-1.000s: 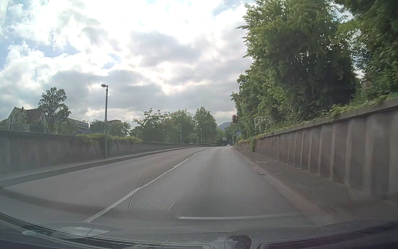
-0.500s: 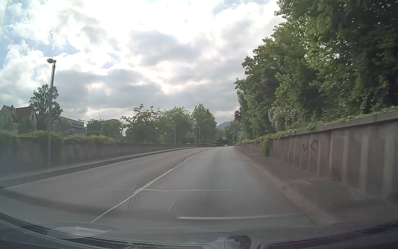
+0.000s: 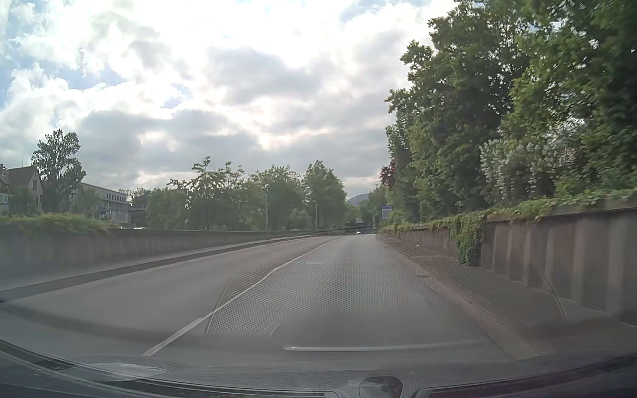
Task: Follow the waypoints while adhering to traffic rules and regulations
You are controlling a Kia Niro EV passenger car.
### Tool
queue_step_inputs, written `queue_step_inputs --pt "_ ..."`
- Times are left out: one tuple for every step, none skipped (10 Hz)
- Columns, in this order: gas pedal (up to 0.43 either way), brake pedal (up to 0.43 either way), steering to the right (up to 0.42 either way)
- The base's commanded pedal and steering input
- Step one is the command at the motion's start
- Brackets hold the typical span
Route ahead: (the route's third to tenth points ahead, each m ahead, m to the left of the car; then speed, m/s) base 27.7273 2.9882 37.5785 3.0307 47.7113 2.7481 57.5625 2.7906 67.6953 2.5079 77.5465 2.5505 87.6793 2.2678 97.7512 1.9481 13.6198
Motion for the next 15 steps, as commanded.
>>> queue_step_inputs --pt "0.189 0.0 0.001" --pt "0.189 0.0 0.002" --pt "0.189 0.0 0.003" --pt "0.189 0.0 0.004" --pt "0.189 0.0 0.005" --pt "0.189 0.0 0.005" --pt "0.189 0.0 0.005" --pt "0.189 0.0 0.006" --pt "0.189 0.0 0.006" --pt "0.189 0.0 0.006" --pt "0.177 0.0 0.006" --pt "0.177 0.0 0.006" --pt "0.177 0.0 0.006" --pt "0.177 0.0 0.006" --pt "0.177 0.0 0.006"
